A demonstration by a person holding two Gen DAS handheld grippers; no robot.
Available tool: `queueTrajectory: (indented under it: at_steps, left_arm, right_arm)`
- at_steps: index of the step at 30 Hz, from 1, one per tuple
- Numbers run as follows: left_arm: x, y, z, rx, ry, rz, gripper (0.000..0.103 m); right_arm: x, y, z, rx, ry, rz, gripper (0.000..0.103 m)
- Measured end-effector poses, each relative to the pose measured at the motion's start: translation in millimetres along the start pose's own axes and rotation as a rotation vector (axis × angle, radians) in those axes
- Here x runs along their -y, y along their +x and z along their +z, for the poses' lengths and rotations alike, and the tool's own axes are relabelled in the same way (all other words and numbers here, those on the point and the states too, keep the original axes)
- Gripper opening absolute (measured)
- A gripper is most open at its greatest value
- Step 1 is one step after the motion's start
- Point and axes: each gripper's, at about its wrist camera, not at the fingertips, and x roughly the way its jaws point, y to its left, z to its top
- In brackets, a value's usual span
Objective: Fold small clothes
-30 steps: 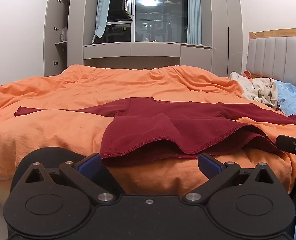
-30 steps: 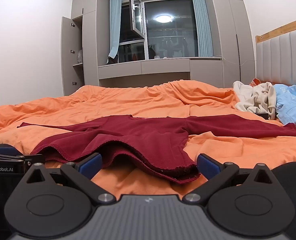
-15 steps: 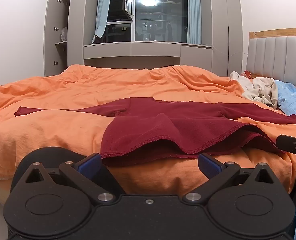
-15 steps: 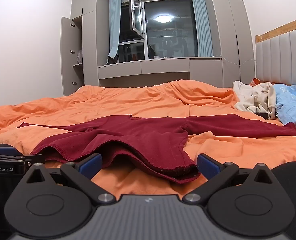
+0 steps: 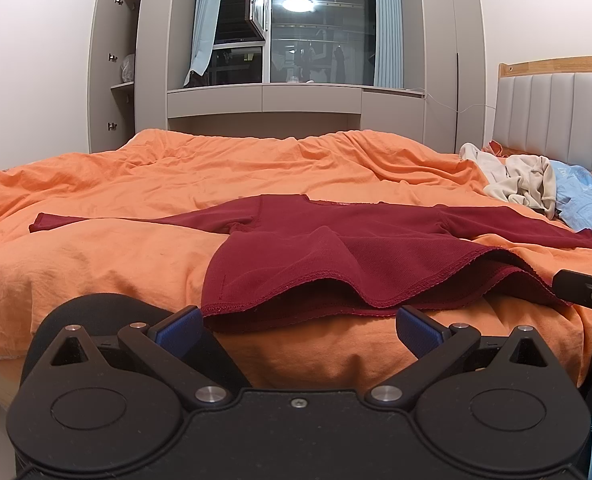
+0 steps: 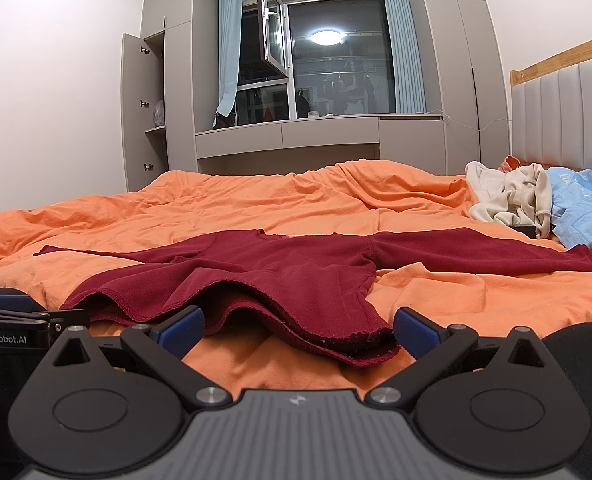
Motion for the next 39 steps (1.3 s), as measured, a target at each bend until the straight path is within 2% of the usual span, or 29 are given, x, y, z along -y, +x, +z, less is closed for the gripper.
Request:
queueTrajectory:
  at_steps: [39]
  left_arm:
    - [0.0, 0.0, 0.0, -0.001, 0.0, 0.0, 0.103]
  right_arm:
    - [-2.9, 1.4, -0.7, -0.001, 0.0, 0.001, 0.103]
